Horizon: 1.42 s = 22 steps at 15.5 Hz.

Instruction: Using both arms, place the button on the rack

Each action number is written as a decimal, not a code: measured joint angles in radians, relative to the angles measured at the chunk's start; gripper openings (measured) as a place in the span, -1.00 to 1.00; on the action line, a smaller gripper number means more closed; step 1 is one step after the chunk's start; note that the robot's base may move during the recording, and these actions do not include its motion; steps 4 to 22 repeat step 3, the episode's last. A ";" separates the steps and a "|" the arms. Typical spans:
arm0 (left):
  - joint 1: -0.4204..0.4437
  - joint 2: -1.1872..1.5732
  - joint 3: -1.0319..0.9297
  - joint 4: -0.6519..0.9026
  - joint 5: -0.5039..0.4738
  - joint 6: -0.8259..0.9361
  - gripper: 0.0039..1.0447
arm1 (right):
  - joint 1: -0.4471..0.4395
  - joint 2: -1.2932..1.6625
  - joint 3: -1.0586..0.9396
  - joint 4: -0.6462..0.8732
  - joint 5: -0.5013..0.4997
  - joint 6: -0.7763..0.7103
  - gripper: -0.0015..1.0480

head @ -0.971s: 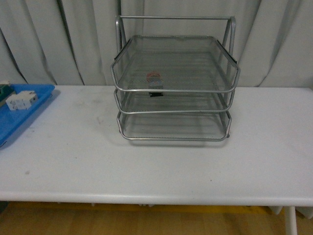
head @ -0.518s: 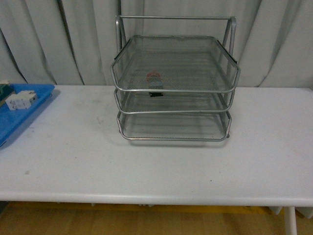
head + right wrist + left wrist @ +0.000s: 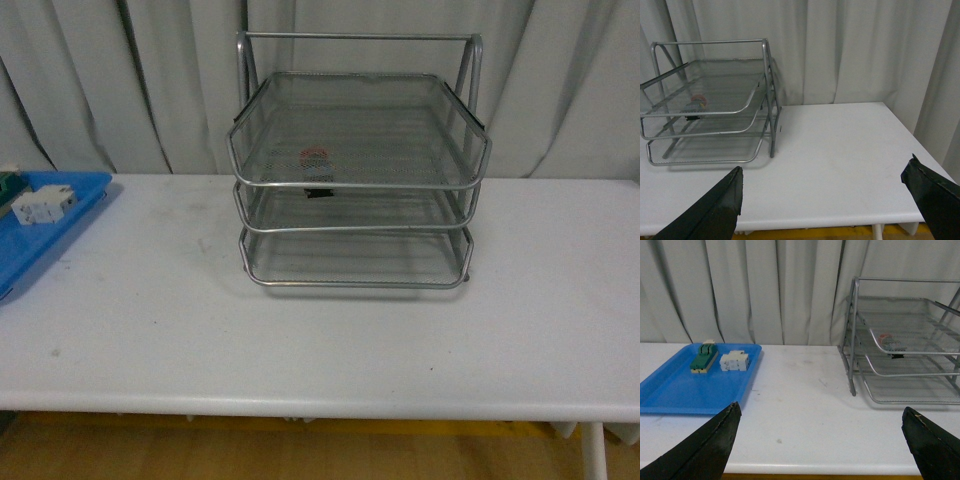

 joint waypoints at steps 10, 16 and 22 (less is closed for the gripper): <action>0.000 0.000 0.000 0.000 0.000 0.000 0.88 | 0.000 0.000 0.000 0.000 0.000 0.000 0.87; 0.000 0.000 0.000 0.000 0.000 0.000 0.88 | 0.000 0.000 0.000 0.000 0.000 0.000 0.87; 0.000 0.000 0.000 0.000 0.000 0.000 0.88 | 0.000 0.000 0.000 0.000 0.000 0.000 0.87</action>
